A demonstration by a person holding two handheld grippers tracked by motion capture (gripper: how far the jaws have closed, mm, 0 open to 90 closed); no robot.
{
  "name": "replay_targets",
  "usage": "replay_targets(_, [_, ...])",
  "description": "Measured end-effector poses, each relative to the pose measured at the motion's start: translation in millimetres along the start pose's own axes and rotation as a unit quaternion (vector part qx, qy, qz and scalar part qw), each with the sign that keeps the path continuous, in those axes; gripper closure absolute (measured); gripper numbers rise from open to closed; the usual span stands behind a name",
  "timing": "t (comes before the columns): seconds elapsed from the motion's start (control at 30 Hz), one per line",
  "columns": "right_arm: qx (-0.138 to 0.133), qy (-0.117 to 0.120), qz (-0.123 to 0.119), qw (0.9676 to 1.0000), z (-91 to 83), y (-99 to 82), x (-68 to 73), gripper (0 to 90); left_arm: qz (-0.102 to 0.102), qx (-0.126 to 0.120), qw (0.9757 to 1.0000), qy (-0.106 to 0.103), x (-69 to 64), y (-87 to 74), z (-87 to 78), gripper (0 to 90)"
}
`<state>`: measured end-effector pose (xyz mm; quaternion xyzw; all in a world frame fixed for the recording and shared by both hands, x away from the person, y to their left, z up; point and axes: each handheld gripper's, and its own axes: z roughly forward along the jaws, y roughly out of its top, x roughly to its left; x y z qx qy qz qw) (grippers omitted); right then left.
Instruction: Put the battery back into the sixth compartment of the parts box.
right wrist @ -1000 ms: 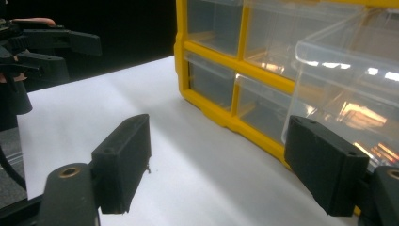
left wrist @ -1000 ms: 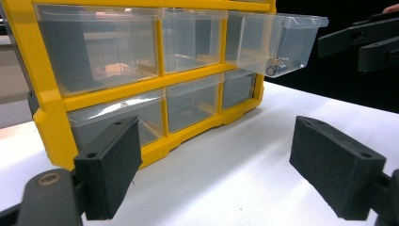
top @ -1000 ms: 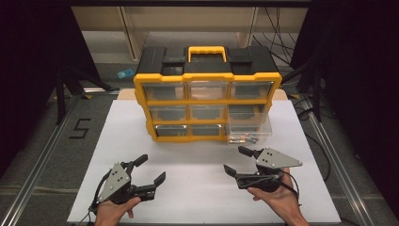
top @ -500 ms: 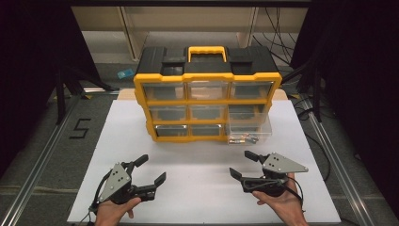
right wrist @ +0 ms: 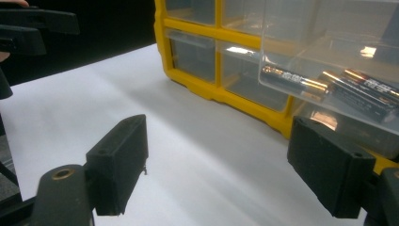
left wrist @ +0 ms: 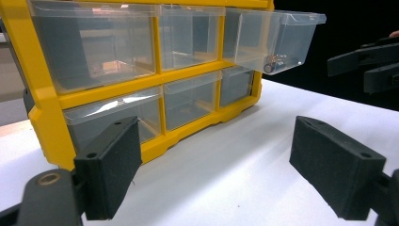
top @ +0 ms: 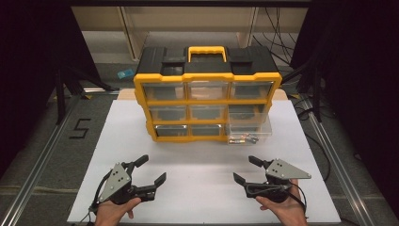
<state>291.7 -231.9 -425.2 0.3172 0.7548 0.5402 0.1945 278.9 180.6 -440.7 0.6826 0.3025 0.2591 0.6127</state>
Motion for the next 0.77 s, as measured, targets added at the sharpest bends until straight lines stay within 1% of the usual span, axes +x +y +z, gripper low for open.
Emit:
replay_targets(0.07, [-0.003, -0.001, 0.003, 1.0, -0.6, -1.6, -0.2, 21.1, 0.0, 0.0, 1.0, 0.0, -0.1, 0.0, 0.0, 16.4])
replay_targets(0.1, [0.004, -0.005, 0.001, 1.0, -2.0, -1.7, -0.4, 20.8, 0.001, 0.0, 1.0, -0.001, -0.1, 0.0, 0.1, 16.4])
replay_targets(0.17, [-0.001, -0.01, 0.0, 1.0, -2.9, -2.9, -0.1, 19.6, 0.001, 0.0, 1.0, -0.001, -0.2, 0.1, 0.1, 16.4])
replay_targets(0.27, [-0.001, -0.008, 0.001, 1.0, -2.3, -3.0, 0.3, 19.2, -0.002, 0.0, 1.0, -0.001, -0.7, -0.1, 0.5, 16.4])
replay_targets(0.3, [-0.002, -0.01, 0.002, 0.9999, -1.9, -3.1, 0.9, 18.9, -0.002, 0.0, 1.0, -0.001, -0.8, -0.1, 0.4, 16.4])
replay_targets(0.33, [-0.004, -0.015, -0.002, 0.9999, -2.0, -3.0, 0.8, 18.6, -0.001, 0.0, 1.0, -0.002, -0.7, 0.0, 0.5, 16.4])
replay_targets(0.37, [-0.001, -0.011, 0.003, 0.9999, -1.9, -2.6, 1.7, 18.4, -0.001, 0.0, 1.0, -0.002, -0.7, 0.0, 0.5, 16.4])
replay_targets(0.43, [-0.006, -0.003, 0.002, 1.0, -0.2, -2.5, 2.0, 18.3, -0.002, 0.0, 1.0, -0.001, -0.7, -0.1, 0.5, 16.4])
replay_targets(0.5, [-0.001, -0.004, 0.0, 1.0, -0.7, -2.1, 1.8, 17.8, -0.002, 0.0, 1.0, -0.001, -0.8, -0.1, 0.6, 16.4])
replay_targets(0.67, [-0.006, -0.008, 0.0, 0.9999, 0.0, -2.8, 1.5, 17.6, -0.003, 0.0, 1.0, -0.001, -0.8, -0.1, 0.8, 16.4])
replay_targets(0.77, [0.0, -0.006, 0.0, 1.0, -0.3, -2.7, 1.0, 17.6, -0.003, 0.0, 1.0, -0.001, -0.8, 0.0, 0.8, 16.4])
